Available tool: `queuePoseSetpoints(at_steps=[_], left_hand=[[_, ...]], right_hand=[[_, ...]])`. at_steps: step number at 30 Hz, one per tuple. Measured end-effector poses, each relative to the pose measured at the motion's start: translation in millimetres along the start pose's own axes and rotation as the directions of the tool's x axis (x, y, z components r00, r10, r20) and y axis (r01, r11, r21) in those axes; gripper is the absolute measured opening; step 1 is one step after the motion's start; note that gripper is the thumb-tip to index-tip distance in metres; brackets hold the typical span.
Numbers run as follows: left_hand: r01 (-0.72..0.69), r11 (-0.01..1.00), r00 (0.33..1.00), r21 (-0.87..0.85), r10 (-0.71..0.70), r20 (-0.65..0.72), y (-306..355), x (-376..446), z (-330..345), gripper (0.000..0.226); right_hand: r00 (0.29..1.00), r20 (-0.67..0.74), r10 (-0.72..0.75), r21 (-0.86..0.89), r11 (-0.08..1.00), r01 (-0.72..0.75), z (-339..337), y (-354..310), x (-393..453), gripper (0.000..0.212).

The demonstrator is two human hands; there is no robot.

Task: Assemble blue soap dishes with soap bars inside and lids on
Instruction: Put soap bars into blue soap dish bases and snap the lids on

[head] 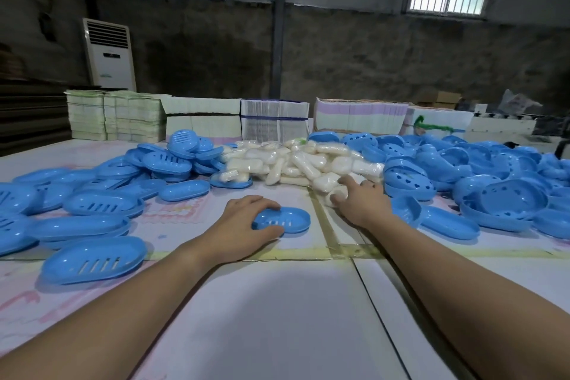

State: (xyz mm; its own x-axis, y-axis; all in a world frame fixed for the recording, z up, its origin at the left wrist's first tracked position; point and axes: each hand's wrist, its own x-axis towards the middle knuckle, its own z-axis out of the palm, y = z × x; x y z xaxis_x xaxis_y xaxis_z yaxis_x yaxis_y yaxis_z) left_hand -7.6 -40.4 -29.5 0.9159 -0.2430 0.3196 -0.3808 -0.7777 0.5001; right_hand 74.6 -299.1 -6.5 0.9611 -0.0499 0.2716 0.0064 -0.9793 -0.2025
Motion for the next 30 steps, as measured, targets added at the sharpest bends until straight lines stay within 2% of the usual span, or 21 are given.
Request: queuePoseSetpoints(at_steps=[10,13,17,21,24,26,28,30], left_hand=[[-0.003,1.0,1.0,0.024,0.003,0.006,-1.9,2.0,2.6,0.034],[0.001,1.0,1.0,0.016,-0.001,-0.003,-2.3,0.9,2.5,0.033],[0.003,1.0,1.0,0.008,-0.003,-0.01,-2.7,0.9,0.7,0.035],[0.016,0.999,1.0,-0.029,-0.016,-0.011,-2.2,0.1,-1.0,0.038],[0.017,0.998,1.0,-0.055,-0.017,-0.015,-3.4,0.2,-0.9,0.039],[0.028,0.997,0.999,-0.073,-0.029,-0.014,-4.8,0.0,-1.1,0.041],[0.049,0.994,0.999,-0.096,-0.049,0.002,-5.7,0.2,-1.8,0.048],[0.072,0.99,0.997,-0.122,-0.07,0.018,-6.1,0.9,-2.5,0.061]], right_hand=[[0.966,0.257,-0.005,-0.086,0.996,0.028,-0.4,-5.2,0.3,0.053],[0.973,0.228,-0.02,-0.101,0.994,0.044,-4.6,-11.4,-3.4,0.046],[0.985,0.117,-0.127,-0.089,0.987,0.137,-12.6,-13.3,-11.2,0.027],[0.98,0.06,-0.187,0.122,0.976,0.179,-20.0,-9.6,-16.8,0.051],[0.985,0.021,-0.173,0.342,0.927,0.155,-19.1,-10.9,-19.1,0.048],[0.985,-0.03,-0.171,0.542,0.825,0.16,-20.1,-13.9,-20.7,0.043],[0.981,-0.056,-0.188,0.717,0.676,0.17,-24.6,-20.0,-23.8,0.04],[0.963,-0.031,-0.268,0.819,0.546,0.179,-28.2,-28.4,-30.6,0.037]])
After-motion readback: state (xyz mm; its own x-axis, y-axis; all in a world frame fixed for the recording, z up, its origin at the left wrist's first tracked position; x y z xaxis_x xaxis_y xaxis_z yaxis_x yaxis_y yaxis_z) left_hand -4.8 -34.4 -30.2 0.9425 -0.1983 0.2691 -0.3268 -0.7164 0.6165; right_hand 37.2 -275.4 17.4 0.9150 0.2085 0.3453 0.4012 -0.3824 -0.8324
